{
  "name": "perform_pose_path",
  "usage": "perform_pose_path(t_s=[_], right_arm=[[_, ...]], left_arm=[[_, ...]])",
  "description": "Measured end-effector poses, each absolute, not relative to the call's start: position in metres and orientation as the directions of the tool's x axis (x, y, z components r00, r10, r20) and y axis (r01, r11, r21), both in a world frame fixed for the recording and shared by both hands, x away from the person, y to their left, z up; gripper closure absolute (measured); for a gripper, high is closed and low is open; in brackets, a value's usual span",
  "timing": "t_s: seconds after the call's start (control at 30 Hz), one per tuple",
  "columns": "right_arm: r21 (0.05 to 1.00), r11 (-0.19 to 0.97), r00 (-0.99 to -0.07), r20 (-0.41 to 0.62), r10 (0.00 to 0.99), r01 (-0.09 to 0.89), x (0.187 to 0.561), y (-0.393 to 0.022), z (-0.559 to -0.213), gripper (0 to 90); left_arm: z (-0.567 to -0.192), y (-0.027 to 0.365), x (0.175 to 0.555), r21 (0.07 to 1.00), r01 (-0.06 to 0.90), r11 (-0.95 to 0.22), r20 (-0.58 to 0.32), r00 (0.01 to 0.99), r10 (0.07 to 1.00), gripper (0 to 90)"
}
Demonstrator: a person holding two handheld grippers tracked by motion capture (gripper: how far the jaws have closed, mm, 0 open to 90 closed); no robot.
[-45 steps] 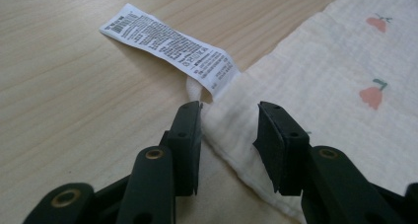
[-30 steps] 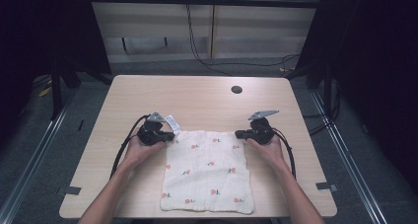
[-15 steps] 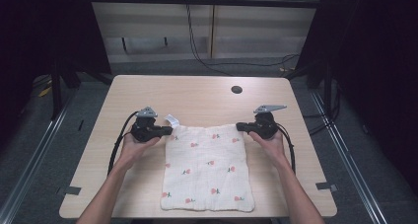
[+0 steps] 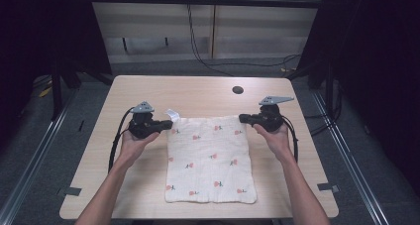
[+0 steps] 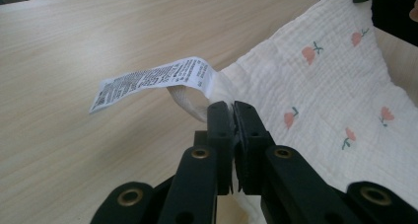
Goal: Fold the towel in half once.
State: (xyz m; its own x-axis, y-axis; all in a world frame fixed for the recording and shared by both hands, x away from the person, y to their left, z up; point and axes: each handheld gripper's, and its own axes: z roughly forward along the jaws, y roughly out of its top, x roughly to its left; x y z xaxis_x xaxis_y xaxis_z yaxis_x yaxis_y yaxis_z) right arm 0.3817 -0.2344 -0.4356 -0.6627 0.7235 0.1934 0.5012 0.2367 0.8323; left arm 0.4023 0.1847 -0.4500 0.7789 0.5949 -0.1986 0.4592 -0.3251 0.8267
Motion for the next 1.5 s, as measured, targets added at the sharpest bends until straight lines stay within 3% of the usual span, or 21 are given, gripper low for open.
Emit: perform_pose_path(t_s=[0.37,0.5,0.87,1.1,1.5], right_arm=[[0.83,0.235,-0.641,0.179,0.746,0.506,0.403,-0.233,-0.422,87.3],[0.836,0.218,-0.634,0.186,0.751,0.503,0.406,-0.234,-0.42,87.3],[0.83,0.252,-0.666,0.179,0.724,0.498,0.379,-0.239,-0.434,87.2],[0.839,0.26,-0.697,0.181,0.694,0.477,0.358,-0.242,-0.434,87.0],[0.867,0.257,-0.714,0.148,0.684,0.427,0.331,-0.249,-0.421,87.2]], left_arm=[[-0.43,0.182,0.422,0.842,0.444,-0.306,-0.187,0.773,0.606,86.9],[-0.424,0.178,0.417,0.849,0.409,-0.335,-0.132,0.777,0.615,86.9],[-0.441,0.181,0.39,0.841,0.391,-0.373,-0.123,0.811,0.572,86.8],[-0.431,0.189,0.371,0.86,0.373,-0.348,-0.137,0.826,0.547,86.8],[-0.414,0.19,0.343,0.865,0.308,-0.397,-0.076,0.86,0.504,86.8]])
